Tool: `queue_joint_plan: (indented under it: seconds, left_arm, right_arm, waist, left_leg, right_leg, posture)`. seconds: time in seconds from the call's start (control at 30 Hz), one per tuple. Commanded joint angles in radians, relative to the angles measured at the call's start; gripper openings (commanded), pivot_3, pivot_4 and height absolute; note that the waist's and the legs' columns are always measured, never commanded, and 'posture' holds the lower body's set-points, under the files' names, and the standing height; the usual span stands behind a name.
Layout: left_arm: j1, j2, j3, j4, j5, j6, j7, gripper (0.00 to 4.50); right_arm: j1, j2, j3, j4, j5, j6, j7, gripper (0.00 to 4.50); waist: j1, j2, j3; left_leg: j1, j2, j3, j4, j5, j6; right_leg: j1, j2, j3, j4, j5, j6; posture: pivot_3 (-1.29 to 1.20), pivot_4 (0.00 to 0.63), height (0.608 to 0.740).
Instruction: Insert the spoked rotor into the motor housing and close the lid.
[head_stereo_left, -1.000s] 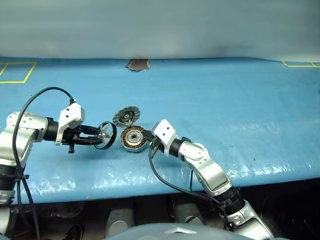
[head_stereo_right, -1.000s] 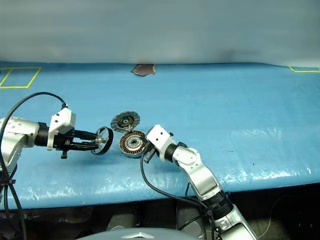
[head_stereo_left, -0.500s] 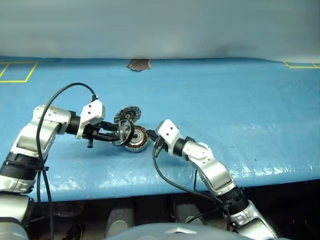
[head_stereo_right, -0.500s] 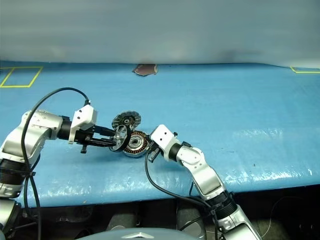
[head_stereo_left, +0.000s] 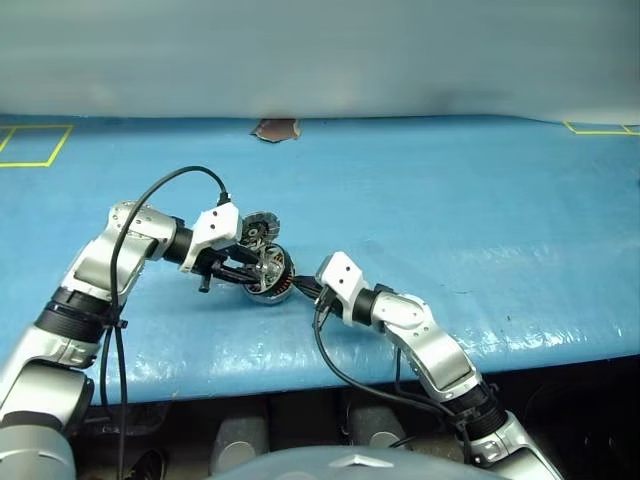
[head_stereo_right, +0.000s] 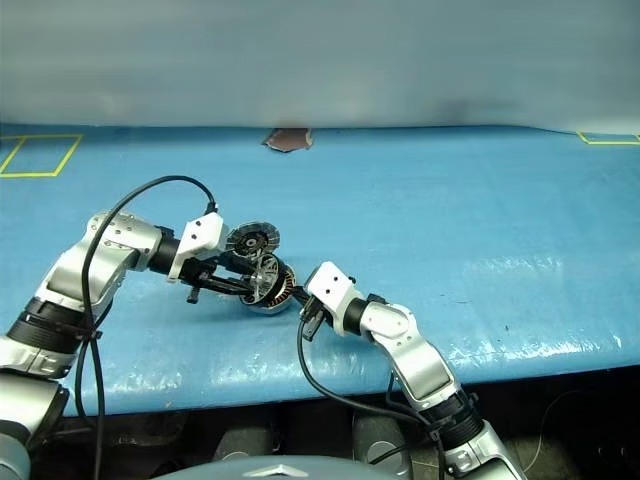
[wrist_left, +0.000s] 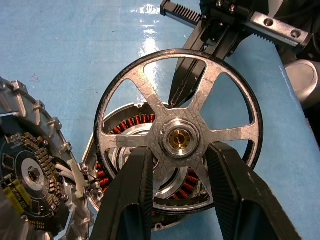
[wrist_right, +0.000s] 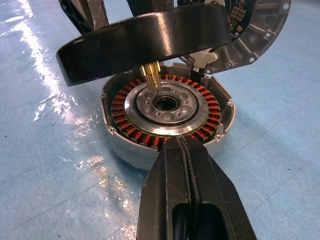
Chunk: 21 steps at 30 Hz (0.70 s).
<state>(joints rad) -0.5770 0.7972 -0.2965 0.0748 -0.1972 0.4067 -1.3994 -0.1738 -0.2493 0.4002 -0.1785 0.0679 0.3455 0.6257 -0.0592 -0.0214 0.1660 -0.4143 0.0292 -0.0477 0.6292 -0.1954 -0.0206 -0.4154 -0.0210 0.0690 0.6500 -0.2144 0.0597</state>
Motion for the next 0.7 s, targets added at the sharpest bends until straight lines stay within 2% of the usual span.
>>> queue_joint_plan:
  seconds: [0.03,0.7]
  left_arm:
    - [-0.038,0.001,-0.013,0.003,0.032,-0.039,-0.012,1.38]
    - [-0.071,-0.018,-0.023,0.081,0.121,-0.094,0.028,1.38]
  right_arm:
    - [0.004,-0.002,-0.013,-0.043,0.02,-0.026,0.012,0.0]
    - [0.011,-0.011,-0.022,-0.047,-0.003,-0.041,-0.027,0.0]
  waist:
    - [0.0,0.0,0.0]
    - [0.001,0.0,0.0]
  left_leg:
    - [0.0,0.0,0.0,0.0,0.0,0.0]
    - [0.0,0.0,0.0,0.0,0.0,0.0]
  right_leg:
    - [0.0,0.0,0.0,0.0,0.0,0.0]
    - [0.0,0.0,0.0,0.0,0.0,0.0]
  posture:
    - [0.0,0.15,0.74]
    - [0.0,0.15,0.74]
